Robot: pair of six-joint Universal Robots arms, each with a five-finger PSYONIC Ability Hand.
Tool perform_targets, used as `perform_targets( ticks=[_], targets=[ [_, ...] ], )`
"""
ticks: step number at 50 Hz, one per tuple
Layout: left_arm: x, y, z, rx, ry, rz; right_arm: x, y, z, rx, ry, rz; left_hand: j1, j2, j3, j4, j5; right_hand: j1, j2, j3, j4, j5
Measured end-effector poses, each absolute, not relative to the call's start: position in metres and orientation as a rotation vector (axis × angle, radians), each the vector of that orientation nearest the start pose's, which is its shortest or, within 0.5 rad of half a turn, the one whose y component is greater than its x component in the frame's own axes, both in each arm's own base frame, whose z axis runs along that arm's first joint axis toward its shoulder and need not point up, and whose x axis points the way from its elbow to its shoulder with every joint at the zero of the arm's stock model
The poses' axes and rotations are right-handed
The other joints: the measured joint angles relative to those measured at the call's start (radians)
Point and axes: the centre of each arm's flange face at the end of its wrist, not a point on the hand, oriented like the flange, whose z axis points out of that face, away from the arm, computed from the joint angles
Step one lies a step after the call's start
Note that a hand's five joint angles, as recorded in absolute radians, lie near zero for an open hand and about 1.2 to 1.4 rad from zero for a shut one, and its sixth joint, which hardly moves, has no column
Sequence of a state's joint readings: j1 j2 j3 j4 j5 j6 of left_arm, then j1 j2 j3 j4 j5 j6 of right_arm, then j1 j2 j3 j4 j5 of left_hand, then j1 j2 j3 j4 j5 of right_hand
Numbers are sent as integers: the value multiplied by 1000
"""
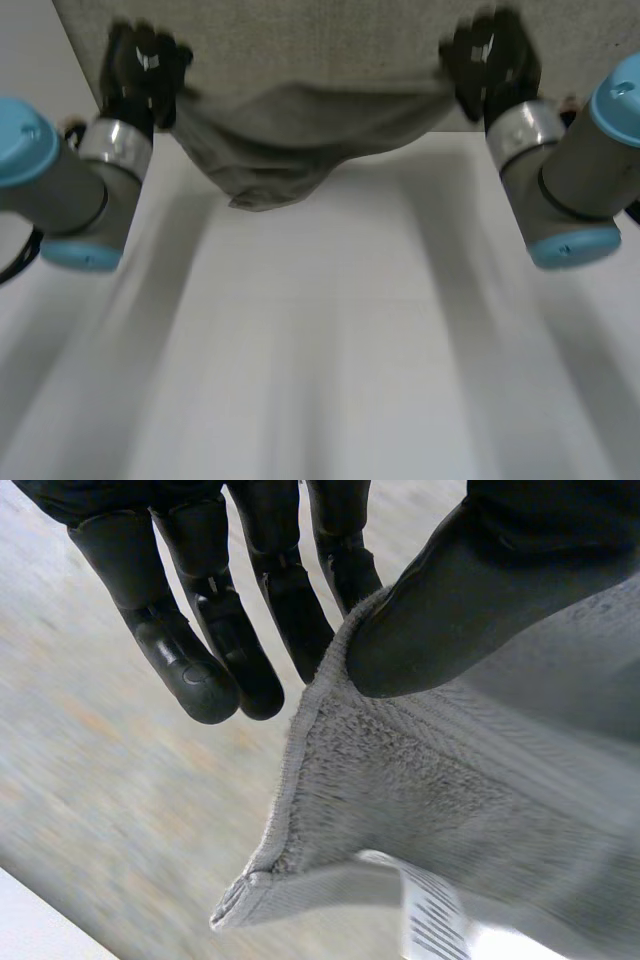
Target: Fold the towel.
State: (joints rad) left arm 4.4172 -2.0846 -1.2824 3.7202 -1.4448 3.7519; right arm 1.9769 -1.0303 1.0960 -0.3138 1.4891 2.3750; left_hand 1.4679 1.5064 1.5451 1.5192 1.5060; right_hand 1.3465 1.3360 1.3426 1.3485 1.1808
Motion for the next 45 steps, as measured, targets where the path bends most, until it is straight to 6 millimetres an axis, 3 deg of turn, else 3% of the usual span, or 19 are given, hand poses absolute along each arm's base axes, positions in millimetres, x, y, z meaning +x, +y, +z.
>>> perform_targets(
  ticks=[5,9,14,19,28,33,40,45],
  targets=[
    [-251,-359,223,970,1635,-2282,288,-344,233,-1412,2004,-2275,0,0,0,0,0,0,0,0,0,0],
    [-241,-329,190,1095,1753,-2171,269,-330,191,-1483,2201,-2002,0,0,1,0,0,0,0,0,0,0],
    [-237,-294,165,1251,1808,-2076,249,-318,161,-1486,2333,-1823,0,4,1,0,-1,0,0,0,0,0],
    [-233,-270,155,1359,1780,-2005,236,-311,154,-1441,2394,-1767,0,4,2,0,-1,0,0,0,0,0],
    [-217,-267,177,1318,1670,-1993,221,-297,189,-1332,2395,-1864,0,5,3,0,0,0,0,0,0,0],
    [-204,-274,217,1200,1555,-2063,214,-285,230,-1289,2361,-1965,0,4,3,0,0,0,0,0,0,0],
    [-191,-279,280,1024,1399,-2214,206,-276,303,-1216,2241,-2185,0,13,3,0,0,0,0,0,3,0],
    [-191,-288,303,954,1395,-2305,207,-279,337,-1185,2182,-2268,0,13,3,0,9,0,1,0,3,2]
  ],
)
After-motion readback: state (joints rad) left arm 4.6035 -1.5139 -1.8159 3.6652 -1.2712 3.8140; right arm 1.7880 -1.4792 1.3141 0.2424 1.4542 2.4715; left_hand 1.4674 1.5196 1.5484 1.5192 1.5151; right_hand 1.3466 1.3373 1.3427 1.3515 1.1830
